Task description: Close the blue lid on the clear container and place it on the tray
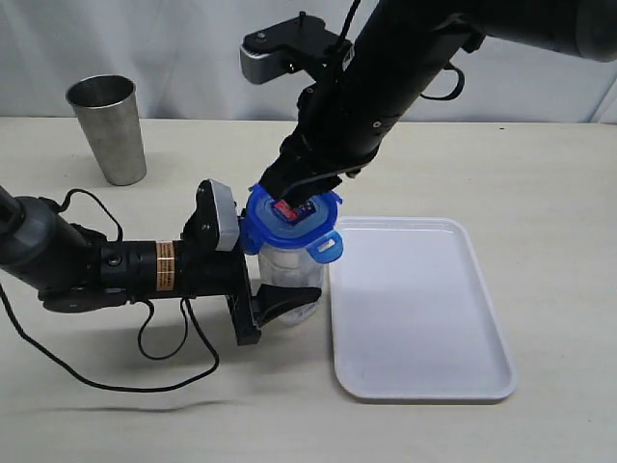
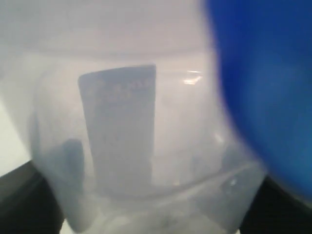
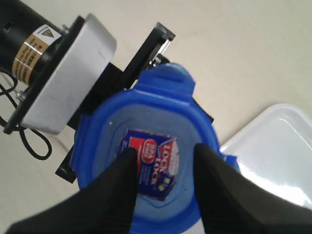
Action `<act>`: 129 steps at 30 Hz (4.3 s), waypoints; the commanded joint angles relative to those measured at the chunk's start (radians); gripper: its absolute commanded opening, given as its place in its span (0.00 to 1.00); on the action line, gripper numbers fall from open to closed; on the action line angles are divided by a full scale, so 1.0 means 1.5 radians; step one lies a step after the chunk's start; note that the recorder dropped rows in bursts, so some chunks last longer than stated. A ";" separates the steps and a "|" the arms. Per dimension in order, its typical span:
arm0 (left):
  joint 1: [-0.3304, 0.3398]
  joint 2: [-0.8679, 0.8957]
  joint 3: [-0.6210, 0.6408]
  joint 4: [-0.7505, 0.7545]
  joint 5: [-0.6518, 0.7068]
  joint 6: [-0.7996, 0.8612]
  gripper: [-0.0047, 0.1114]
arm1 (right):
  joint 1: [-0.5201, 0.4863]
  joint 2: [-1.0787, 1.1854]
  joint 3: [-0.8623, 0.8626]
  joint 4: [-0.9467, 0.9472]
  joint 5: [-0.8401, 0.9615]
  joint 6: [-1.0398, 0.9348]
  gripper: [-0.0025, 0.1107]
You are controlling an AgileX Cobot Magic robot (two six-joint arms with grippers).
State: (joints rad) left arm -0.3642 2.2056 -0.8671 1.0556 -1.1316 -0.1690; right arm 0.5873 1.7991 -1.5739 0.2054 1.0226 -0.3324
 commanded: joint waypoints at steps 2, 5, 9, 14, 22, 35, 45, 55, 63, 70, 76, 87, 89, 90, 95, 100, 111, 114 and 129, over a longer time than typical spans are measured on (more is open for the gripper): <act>0.029 0.001 -0.022 0.140 0.007 -0.071 0.04 | -0.012 -0.041 -0.028 -0.008 -0.006 0.110 0.43; 0.045 0.001 -0.037 0.202 -0.020 -0.114 0.04 | -0.029 -0.039 -0.035 0.006 0.014 0.127 0.43; 0.052 0.001 -0.052 0.256 -0.022 -0.157 0.04 | -0.058 -0.021 -0.035 0.051 0.086 0.108 0.43; 0.052 0.001 -0.052 0.253 -0.016 -0.157 0.04 | -0.097 0.011 -0.032 0.126 0.121 0.081 0.43; 0.052 0.001 -0.052 0.248 -0.014 -0.153 0.04 | -0.095 0.038 -0.027 0.150 0.132 0.073 0.43; 0.052 0.001 -0.052 0.241 -0.014 -0.153 0.04 | -0.095 0.039 0.052 0.235 0.085 -0.013 0.43; 0.052 0.001 -0.052 0.241 -0.014 -0.153 0.04 | -0.095 0.040 0.121 0.245 0.040 -0.046 0.30; 0.052 0.001 -0.052 0.243 -0.017 -0.153 0.04 | -0.099 0.075 0.162 0.396 0.032 -0.172 0.30; 0.052 0.001 -0.052 0.244 -0.017 -0.153 0.04 | -0.101 0.107 0.162 0.392 0.032 -0.181 0.30; 0.052 0.001 -0.052 0.240 -0.017 -0.153 0.04 | -0.146 0.070 0.158 0.391 0.039 -0.211 0.35; 0.052 0.001 -0.052 0.230 -0.017 -0.153 0.04 | -0.150 0.001 0.158 0.393 0.001 -0.297 0.52; 0.052 0.001 -0.052 0.230 -0.017 -0.153 0.04 | -0.138 -0.121 0.158 0.369 -0.028 -0.471 0.51; 0.052 0.001 -0.052 0.230 -0.017 -0.153 0.04 | -0.108 -0.140 0.158 0.307 -0.030 -0.485 0.47; 0.052 0.001 -0.052 0.230 -0.017 -0.153 0.04 | -0.087 -0.150 0.158 0.261 -0.034 -0.486 0.45; 0.052 0.001 -0.052 0.225 -0.017 -0.153 0.04 | 0.011 -0.181 0.188 0.074 -0.091 -0.463 0.41; 0.052 0.001 -0.052 0.225 -0.020 -0.153 0.04 | 0.097 -0.181 0.258 -0.030 -0.170 -0.460 0.41; 0.052 0.001 -0.052 0.225 -0.023 -0.153 0.04 | 0.122 -0.172 0.340 -0.147 -0.305 -0.377 0.39; 0.052 0.001 -0.052 0.225 -0.023 -0.153 0.04 | 0.122 -0.137 0.340 -0.147 -0.305 -0.378 0.39; 0.052 0.001 -0.052 0.225 -0.049 -0.153 0.04 | 0.122 -0.072 0.371 -0.182 -0.322 -0.397 0.33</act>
State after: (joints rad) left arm -0.2706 2.2077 -0.9408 1.3648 -1.1392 -0.4232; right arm 0.7700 1.6263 -1.0677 -0.0847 0.4748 -0.9372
